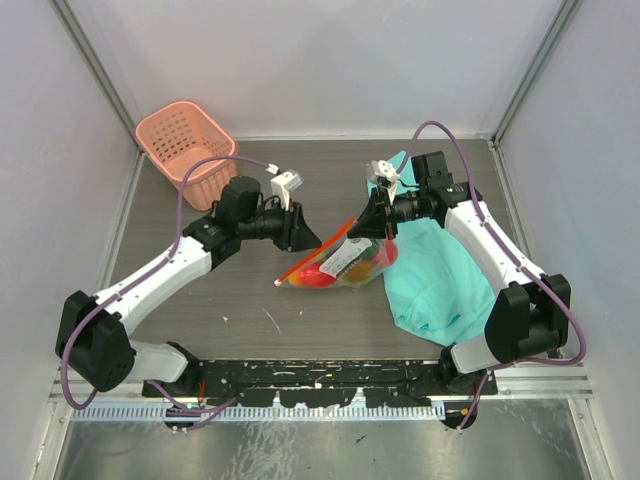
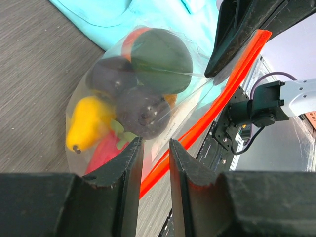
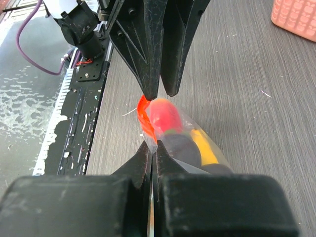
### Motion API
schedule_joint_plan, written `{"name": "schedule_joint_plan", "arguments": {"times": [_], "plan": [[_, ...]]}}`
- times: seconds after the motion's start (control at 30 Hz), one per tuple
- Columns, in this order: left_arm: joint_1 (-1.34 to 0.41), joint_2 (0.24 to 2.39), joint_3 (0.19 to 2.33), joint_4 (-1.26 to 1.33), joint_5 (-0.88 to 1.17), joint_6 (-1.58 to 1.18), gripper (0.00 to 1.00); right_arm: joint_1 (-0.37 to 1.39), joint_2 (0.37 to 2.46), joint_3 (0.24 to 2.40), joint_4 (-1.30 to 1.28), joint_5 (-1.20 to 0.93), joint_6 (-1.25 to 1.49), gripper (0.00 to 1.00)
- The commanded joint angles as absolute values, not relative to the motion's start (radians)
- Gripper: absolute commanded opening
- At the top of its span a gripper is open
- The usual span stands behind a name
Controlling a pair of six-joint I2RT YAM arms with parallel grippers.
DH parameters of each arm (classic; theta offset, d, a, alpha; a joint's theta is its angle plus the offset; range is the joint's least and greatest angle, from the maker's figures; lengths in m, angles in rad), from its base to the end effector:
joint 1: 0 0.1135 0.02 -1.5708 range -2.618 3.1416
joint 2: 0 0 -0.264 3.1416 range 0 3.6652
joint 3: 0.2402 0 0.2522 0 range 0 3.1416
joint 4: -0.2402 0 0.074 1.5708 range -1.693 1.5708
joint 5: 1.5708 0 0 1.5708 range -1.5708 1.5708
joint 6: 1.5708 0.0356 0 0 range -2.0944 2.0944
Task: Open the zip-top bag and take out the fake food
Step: Open the zipper of the food storage bag at the center of the board.
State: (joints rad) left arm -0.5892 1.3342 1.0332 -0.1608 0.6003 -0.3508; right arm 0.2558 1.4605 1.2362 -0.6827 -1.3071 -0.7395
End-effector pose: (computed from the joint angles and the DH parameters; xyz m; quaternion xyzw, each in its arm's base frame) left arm 0.2402 -0.1848 0.3088 0.2512 0.7879 -0.4519 0.3346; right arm 0.2761 0.1077 0.3143 -0.5324 0.5650 0.4961 0.3888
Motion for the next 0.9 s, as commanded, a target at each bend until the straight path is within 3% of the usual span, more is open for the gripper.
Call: {"name": "schedule_joint_plan", "arguments": {"times": [0.0,0.87], "plan": [[-0.598,1.33,1.043,-0.118,0.632,-0.337,0.29,0.263,1.463,1.28,-0.689,-1.326,-0.757,0.01],[-0.616,1.284,0.994,-0.126,0.679,-0.303,0.41,0.266,1.465,1.285,-0.697,-1.328,-0.761,0.01]]}}
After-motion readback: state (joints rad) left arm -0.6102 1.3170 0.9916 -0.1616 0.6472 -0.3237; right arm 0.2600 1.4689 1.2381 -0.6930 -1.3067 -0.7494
